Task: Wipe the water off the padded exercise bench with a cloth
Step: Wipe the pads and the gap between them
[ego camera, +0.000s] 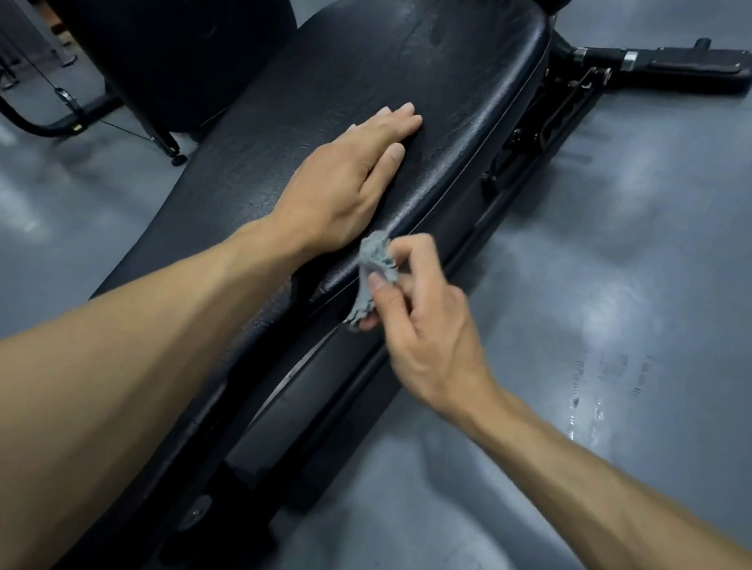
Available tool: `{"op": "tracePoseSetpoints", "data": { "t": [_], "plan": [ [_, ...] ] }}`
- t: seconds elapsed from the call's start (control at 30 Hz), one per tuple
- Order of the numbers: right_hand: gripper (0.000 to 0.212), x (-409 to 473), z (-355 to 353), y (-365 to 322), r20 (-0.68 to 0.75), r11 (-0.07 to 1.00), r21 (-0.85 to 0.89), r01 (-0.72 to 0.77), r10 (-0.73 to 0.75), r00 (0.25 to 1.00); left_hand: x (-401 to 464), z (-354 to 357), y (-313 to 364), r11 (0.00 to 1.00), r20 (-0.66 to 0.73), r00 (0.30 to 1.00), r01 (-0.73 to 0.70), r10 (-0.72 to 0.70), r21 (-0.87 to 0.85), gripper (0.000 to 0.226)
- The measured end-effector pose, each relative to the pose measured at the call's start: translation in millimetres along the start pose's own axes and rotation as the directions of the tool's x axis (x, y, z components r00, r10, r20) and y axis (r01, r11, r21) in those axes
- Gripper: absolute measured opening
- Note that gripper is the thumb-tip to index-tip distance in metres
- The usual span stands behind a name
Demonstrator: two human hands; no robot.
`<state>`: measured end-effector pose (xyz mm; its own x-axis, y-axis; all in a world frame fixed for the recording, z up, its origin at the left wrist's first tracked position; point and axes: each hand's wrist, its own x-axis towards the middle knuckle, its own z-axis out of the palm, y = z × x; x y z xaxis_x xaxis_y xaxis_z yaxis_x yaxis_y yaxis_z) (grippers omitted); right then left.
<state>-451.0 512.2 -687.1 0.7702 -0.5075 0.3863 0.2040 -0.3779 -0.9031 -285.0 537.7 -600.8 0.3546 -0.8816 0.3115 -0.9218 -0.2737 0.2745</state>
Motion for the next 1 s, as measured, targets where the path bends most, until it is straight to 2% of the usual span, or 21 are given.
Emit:
{"op": "tracePoseSetpoints", "data": {
  "t": [0.2,0.37,0.47,0.53,0.6,0.67,0.73,0.83,0.9,0.97,1.0],
  "plan": [
    [0.006,1,3,-4,-0.149,1.000,0.007,-0.022,0.023,0.989,-53,-27,-11,0.999,0.030,0.999,-0.024,0.023,0.026,0.042],
    [0.008,-22,42,-10,0.067,0.993,-0.082,0.083,-0.078,0.995,-134,-35,-37,0.995,0.004,0.996,0.089,-0.089,0.035,0.043],
    [0.010,-20,40,-6,0.125,0.986,-0.112,0.121,-0.107,0.986,-155,-28,-45,0.985,-0.051,0.984,0.169,-0.170,-0.024,0.044],
    [0.010,-12,27,-3,0.069,0.983,-0.136,0.124,-0.115,0.991,-155,-26,-44,0.981,-0.084,0.978,0.188,-0.191,-0.044,0.043],
    [0.008,-3,16,0,-0.069,0.987,-0.136,0.080,-0.090,0.994,-154,-25,-44,0.981,-0.094,0.977,0.188,-0.192,-0.055,0.042],
    [0.007,-2,19,-3,-0.142,0.985,-0.161,0.068,-0.091,0.986,-154,-24,-44,0.979,-0.102,0.975,0.191,-0.198,-0.071,0.041],
    [0.007,-14,36,-11,-0.082,0.978,-0.177,0.113,-0.129,0.988,-155,-24,-45,0.978,-0.102,0.975,0.192,-0.200,-0.078,0.041],
    [0.014,-38,65,-20,0.197,0.945,-0.204,0.257,-0.217,0.956,-154,-24,-45,0.978,-0.100,0.974,0.194,-0.201,-0.076,0.041],
    [0.020,-39,63,-17,0.307,0.917,-0.230,0.325,-0.249,0.919,-155,-24,-45,0.977,-0.097,0.974,0.200,-0.206,-0.069,0.041],
    [0.021,-25,43,-11,0.280,0.894,-0.290,0.342,-0.262,0.923,-155,-24,-43,0.977,-0.097,0.973,0.204,-0.209,-0.063,0.041],
    [0.018,-16,30,-7,0.207,0.898,-0.310,0.311,-0.256,0.944,-155,-23,-43,0.976,-0.099,0.972,0.208,-0.213,-0.063,0.041]
  ]
}}
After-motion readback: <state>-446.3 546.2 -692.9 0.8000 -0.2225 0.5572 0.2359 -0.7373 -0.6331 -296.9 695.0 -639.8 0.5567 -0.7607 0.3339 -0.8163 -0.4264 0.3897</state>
